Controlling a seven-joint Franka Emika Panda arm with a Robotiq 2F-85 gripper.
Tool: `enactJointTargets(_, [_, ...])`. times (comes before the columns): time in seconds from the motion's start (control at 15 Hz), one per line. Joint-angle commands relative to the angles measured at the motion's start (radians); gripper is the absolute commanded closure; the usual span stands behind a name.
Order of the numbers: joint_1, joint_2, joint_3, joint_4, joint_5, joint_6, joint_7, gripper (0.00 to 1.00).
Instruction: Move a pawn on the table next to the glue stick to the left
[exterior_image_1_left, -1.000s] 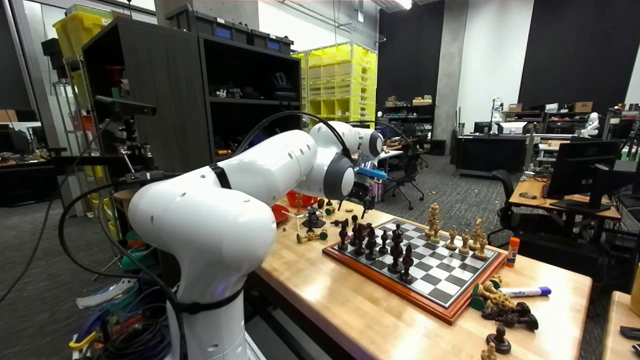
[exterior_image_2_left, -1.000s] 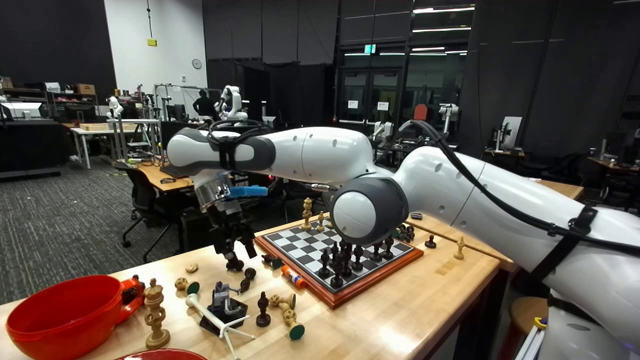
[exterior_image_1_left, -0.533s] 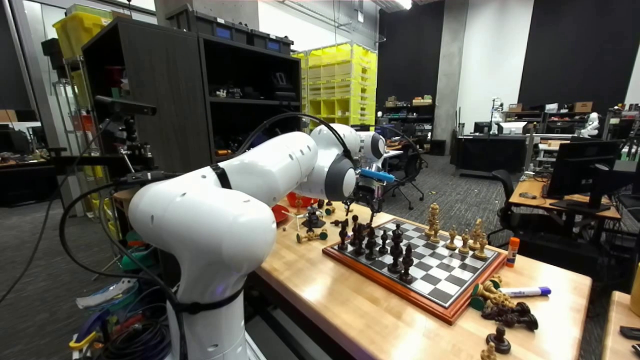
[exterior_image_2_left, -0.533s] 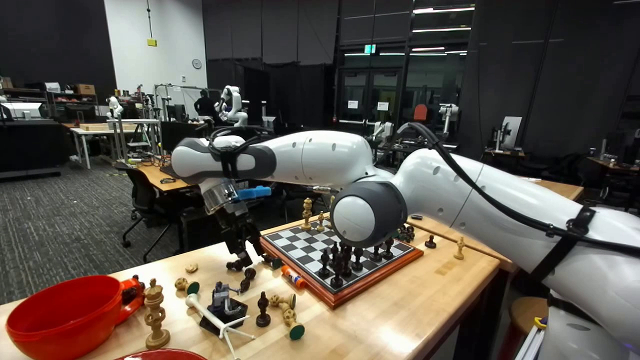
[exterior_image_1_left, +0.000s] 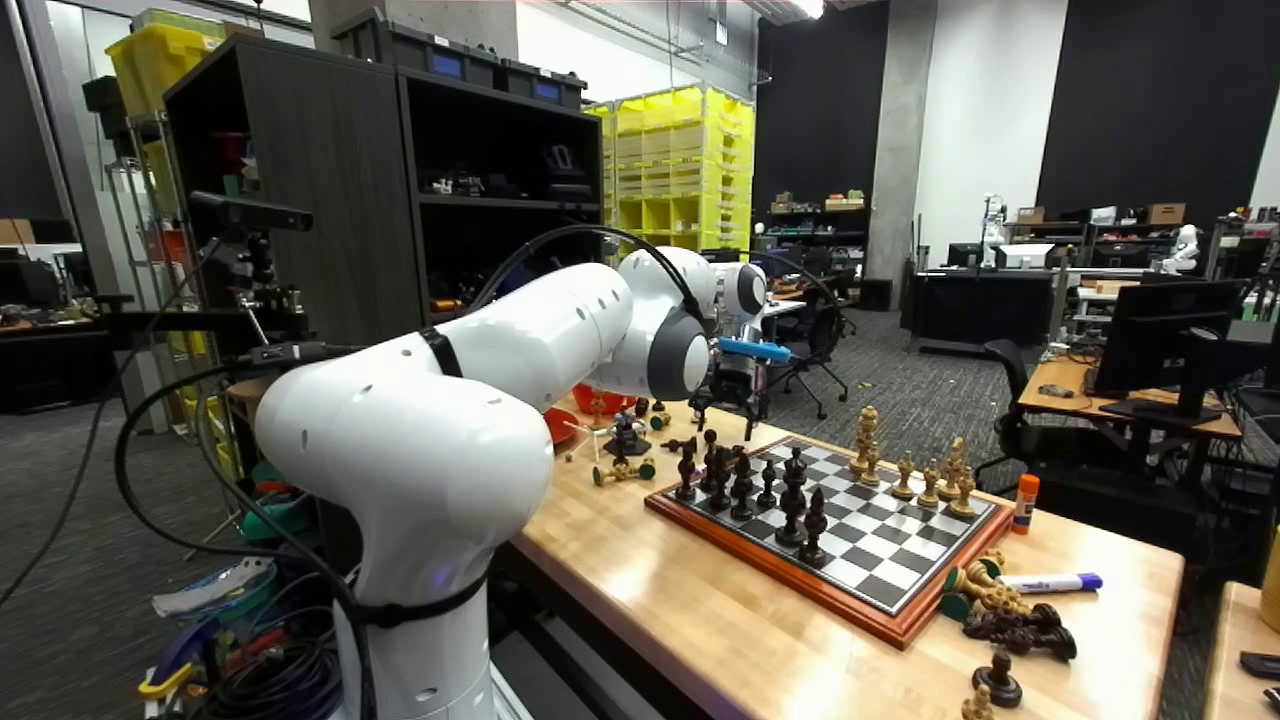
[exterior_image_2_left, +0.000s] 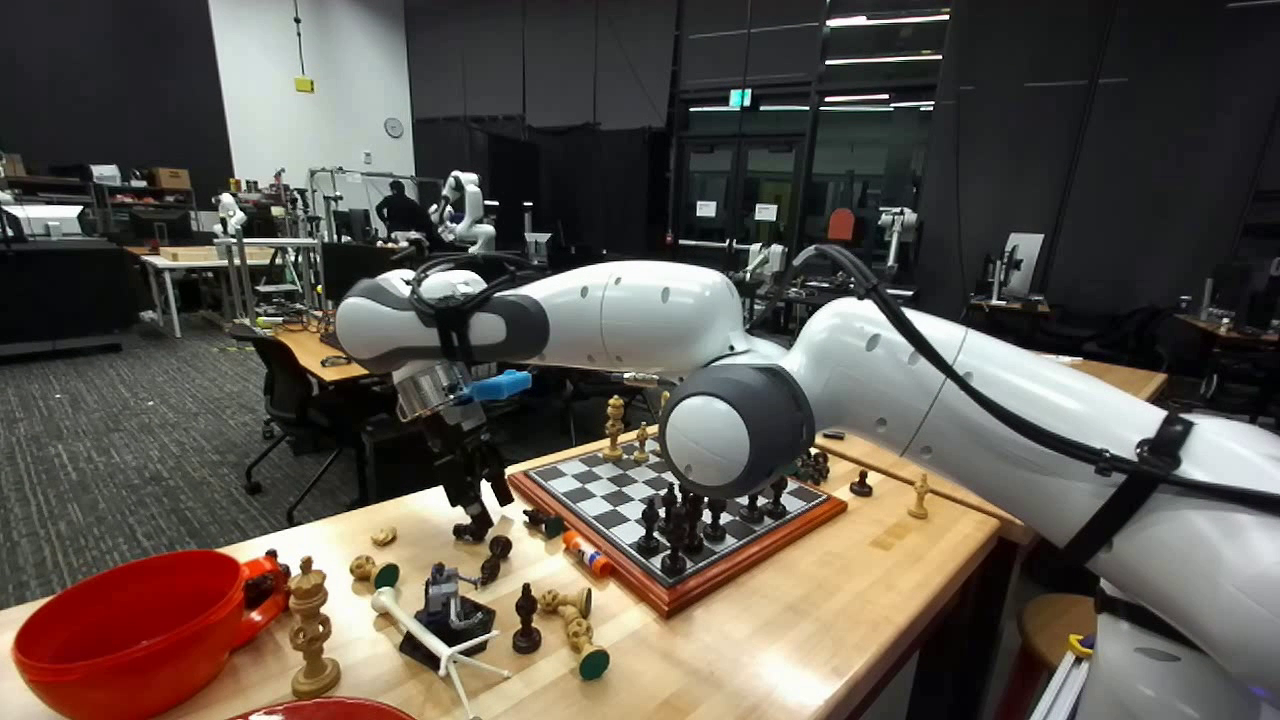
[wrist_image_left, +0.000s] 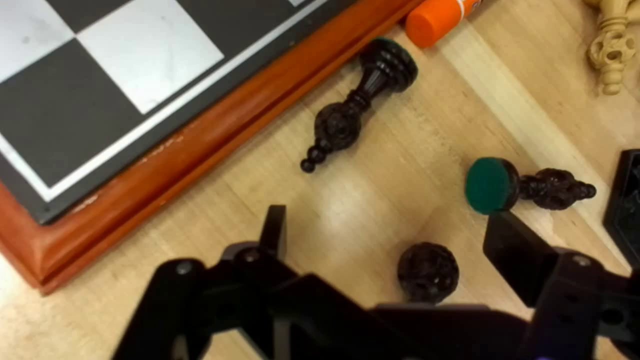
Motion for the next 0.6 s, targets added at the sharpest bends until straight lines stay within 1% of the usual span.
enactJointTargets(0.0, [0.017,-0.001,-0.015,0.005,-0.021,0.036,-0.030,0.00])
enactJointTargets(0.33, [0.022,0.004,-0.019,0.008,-0.027,0.064,-0.056,0.02])
enactJointTargets(0.4, [0.022,-0.025,-0.017,-0.044,-0.030,0.094,-0.057,0.05])
enactJointTargets(0.47, [0.021,-0.024,-0.016,-0.045,-0.029,0.106,-0.063,0.10])
enactJointTargets(0.53, [0.021,-0.022,-0.015,-0.048,-0.030,0.122,-0.074,0.30])
